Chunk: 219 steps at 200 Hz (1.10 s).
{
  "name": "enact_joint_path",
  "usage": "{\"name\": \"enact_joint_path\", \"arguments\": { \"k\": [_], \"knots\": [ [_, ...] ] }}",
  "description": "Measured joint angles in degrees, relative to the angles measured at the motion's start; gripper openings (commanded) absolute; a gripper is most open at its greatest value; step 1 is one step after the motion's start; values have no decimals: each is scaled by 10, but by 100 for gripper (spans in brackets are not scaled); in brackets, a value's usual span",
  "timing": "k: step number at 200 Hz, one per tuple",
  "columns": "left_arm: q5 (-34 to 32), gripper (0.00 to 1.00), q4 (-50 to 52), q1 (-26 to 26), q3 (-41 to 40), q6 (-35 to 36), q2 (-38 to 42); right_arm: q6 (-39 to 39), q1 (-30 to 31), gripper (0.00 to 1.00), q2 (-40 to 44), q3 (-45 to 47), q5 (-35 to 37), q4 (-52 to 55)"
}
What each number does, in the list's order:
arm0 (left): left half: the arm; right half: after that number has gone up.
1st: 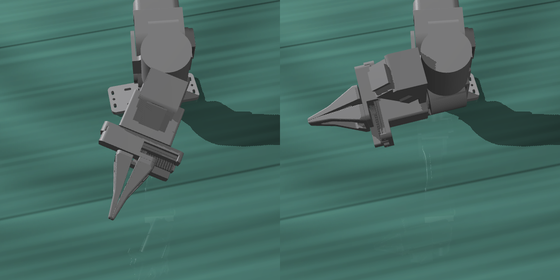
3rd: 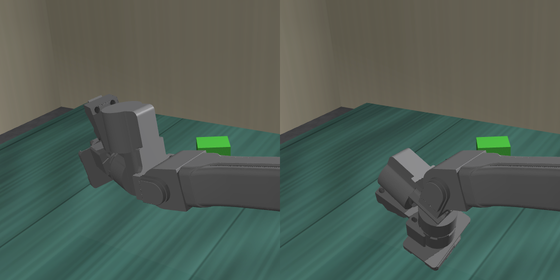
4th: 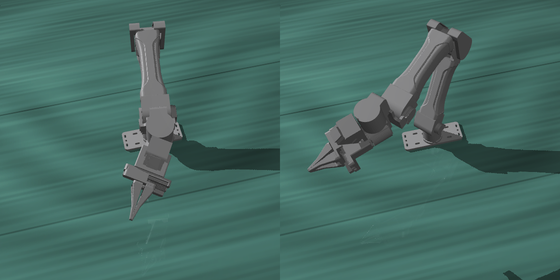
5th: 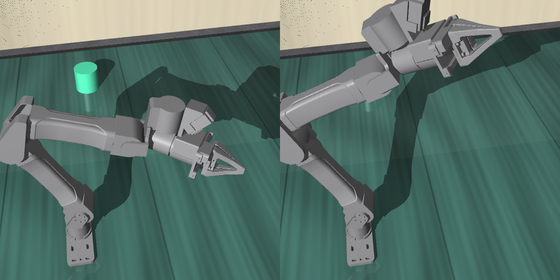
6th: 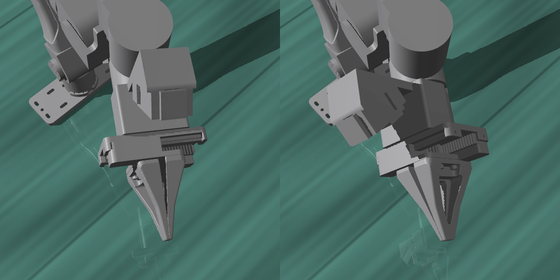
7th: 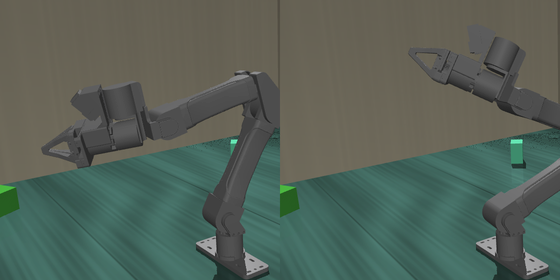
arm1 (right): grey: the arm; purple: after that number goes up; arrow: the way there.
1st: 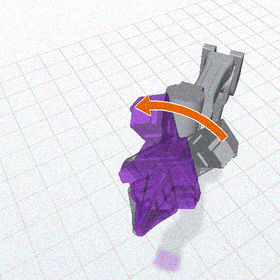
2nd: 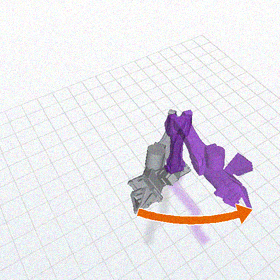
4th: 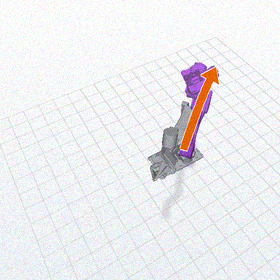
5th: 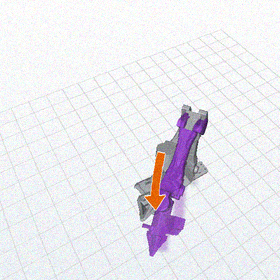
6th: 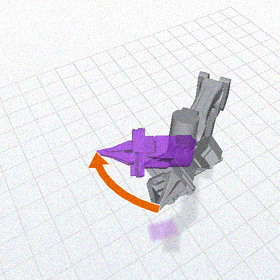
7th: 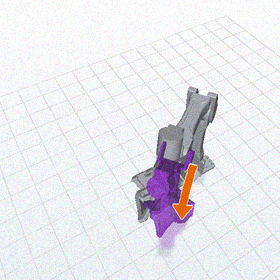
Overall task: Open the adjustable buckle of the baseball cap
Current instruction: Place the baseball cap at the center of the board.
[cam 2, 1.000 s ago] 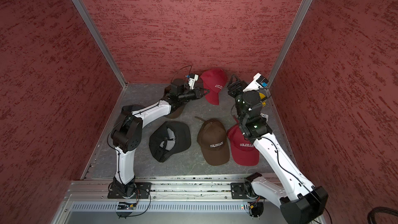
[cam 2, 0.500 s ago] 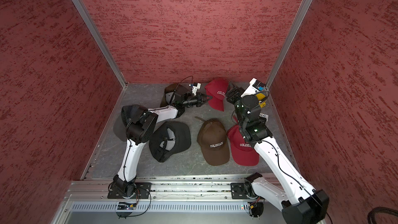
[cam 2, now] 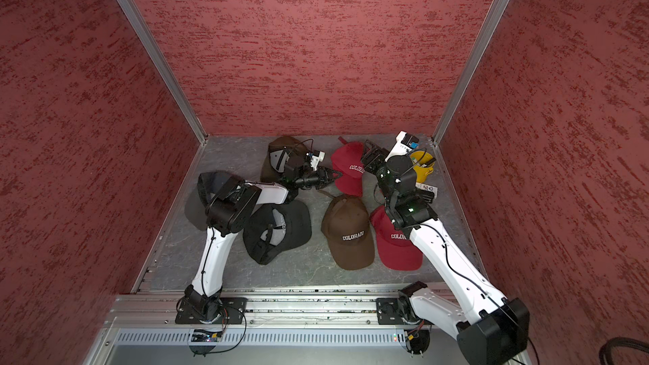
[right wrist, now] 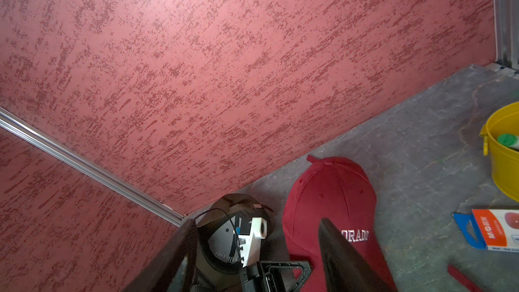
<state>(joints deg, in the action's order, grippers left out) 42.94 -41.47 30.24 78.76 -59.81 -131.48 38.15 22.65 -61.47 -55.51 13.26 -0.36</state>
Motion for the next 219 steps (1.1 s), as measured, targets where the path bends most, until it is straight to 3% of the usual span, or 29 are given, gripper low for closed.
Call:
{"name": "enact_joint_path", "arguments": {
  "k": [39, 46, 93, 145, 186, 219],
  "knots": [
    [-33, 84, 101, 2, -17, 63, 17, 2, 0, 69, 9, 24, -3, 2],
    [-46, 100, 130, 4, -17, 79, 23, 2, 0, 69, 10, 27, -3, 3],
    [-150, 100, 301, 27, -8, 192, 99, -17, 0, 70, 10, 31, -16, 3],
    [-250, 100, 406, 45, 13, 287, 184, -92, 0, 70, -6, 31, -62, 5],
    [-305, 100, 476, 34, 11, 335, 256, -191, 3, 68, -38, 31, -174, -9],
    [-330, 100, 546, -11, -10, 362, 357, -278, 60, 68, -127, 11, -263, -21]
  ]
}}
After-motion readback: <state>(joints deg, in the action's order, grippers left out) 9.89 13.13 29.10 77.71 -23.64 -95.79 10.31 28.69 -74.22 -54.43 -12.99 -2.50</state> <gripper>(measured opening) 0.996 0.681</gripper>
